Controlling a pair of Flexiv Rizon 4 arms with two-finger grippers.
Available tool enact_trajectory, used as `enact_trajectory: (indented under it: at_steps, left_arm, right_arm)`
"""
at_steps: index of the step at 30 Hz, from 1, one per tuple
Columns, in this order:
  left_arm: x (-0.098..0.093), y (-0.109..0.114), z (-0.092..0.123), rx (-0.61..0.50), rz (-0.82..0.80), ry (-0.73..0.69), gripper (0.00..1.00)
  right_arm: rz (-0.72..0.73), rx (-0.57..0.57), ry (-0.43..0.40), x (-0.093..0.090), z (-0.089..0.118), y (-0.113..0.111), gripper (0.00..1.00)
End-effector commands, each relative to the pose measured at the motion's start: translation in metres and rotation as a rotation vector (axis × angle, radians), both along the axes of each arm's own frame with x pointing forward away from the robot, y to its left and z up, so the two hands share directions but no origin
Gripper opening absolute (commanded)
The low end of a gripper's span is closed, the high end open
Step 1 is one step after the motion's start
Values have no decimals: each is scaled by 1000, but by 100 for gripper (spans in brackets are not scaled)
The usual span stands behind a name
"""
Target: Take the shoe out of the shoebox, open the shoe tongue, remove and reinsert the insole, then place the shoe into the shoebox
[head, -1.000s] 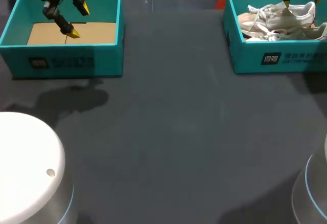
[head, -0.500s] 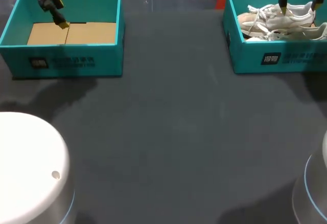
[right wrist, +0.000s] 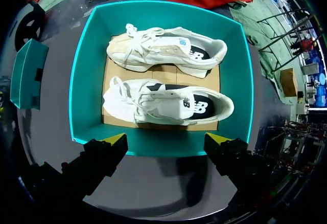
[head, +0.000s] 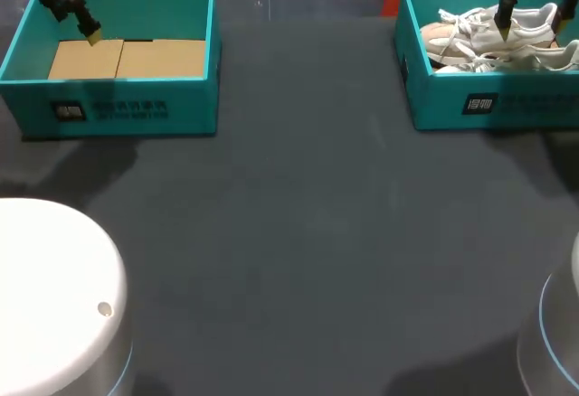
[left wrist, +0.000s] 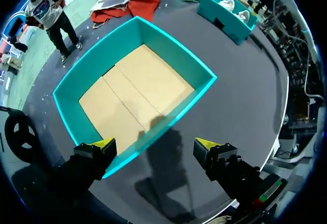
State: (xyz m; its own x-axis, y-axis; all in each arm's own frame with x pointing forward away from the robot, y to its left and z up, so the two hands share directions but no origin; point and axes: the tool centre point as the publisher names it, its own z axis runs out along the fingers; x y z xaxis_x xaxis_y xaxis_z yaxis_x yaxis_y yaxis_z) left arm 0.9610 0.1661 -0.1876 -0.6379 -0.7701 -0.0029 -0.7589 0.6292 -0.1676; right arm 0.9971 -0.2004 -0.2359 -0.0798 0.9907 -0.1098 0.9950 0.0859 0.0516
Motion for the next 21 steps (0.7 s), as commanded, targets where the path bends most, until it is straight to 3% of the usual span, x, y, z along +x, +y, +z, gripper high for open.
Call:
enact_trajectory:
  at_steps: [1,4,7,14,21]
  left_arm:
    - [-4,-3,1,22,449,16,100]
    - [-4,-3,1,22,449,16,100]
    - [2,-3,-8,75,538,45,100]
    - [7,9,-19,79,674,68,100]
    - [9,23,-22,25,736,69,100]
  right_arm:
    - [17,-17,-14,-9,1,4,100]
    - [24,-25,-19,-15,2,7,100]
    - [40,-28,-23,-18,2,10,100]
    - [57,-31,-24,-22,1,17,100]
    - [82,-40,-30,-25,-1,25,100]
